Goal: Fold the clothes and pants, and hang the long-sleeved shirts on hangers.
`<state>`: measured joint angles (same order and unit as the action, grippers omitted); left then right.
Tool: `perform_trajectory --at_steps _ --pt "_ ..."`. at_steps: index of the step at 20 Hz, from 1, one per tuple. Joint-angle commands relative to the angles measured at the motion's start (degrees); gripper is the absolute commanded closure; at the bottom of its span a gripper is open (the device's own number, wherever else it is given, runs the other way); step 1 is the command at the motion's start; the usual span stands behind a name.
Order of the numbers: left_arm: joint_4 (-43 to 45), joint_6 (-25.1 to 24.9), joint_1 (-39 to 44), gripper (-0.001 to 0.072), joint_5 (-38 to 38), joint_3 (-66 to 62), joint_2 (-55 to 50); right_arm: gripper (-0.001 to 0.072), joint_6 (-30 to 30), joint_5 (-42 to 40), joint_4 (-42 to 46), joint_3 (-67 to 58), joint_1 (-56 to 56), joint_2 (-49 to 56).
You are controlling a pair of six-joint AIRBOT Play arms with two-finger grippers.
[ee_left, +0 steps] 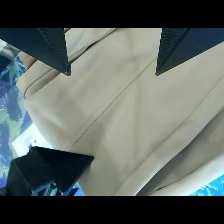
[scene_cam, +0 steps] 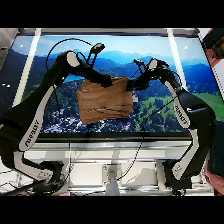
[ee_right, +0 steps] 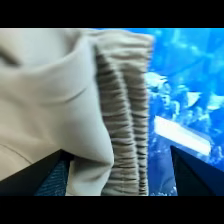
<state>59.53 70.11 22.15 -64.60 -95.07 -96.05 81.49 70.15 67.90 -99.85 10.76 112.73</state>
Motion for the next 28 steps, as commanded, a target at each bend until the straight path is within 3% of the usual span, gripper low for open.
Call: perform_trajectory --at_steps 1,6,10,12,13,15,16,19,23,28 --pt "0.0 0.7 0.0 0.0135 -0.2 0.0 0.0 0.0015 1.8 2.5 -1.9 0.0 -1.5 1.2" --pt "-2.2 0.6 0.0 0.0135 -0.2 0.0 0.0 0.0016 1.7 10.4 -22.3 0.0 -2.8 7.1" --pt "-2.1 0.6 0.0 0.0135 -0.2 0.0 0.0 0.0016 -1.9 8.6 -22.9 0.0 1.8 8.9" --pt "-2.1 0.6 0.0 0.0135 -0.2 0.0 0.0 0.0066 -1.9 5.0 -25.5 0.0 3.8 8.9" --pt "-2.2 0.6 0.0 0.0135 -0.2 0.0 0.0 0.019 -2.6 3.5 -27.2 0.0 4.5 8.9" --pt "-3.0 0.6 -0.2 0.0149 1.3 0.0 0.4 0.0564 -3.8 1.3 -29.3 0.0 5.2 8.8" --pt "-3.0 0.5 -0.6 0.015 2.8 0.0 0.9 0.0679 -3.8 0.3 -29.5 0.0 5.3 8.8" --pt "-3.0 0.5 -3.4 0.023 7.5 -0.1 3.8 0.068 -4.7 -1.8 -29.7 0.0 4.4 7.9" --pt "-1.7 -0.3 -8.8 0.0241 9.3 0.0 9.3 0.0681 -4.7 -4.2 -30.1 0.0 -1.2 3.8" --pt "2.4 -0.3 -13.9 0.024 9.3 0.0 15.8 0.0681 -11.0 8.3 -32.3 0.0 -16.0 -4.0"
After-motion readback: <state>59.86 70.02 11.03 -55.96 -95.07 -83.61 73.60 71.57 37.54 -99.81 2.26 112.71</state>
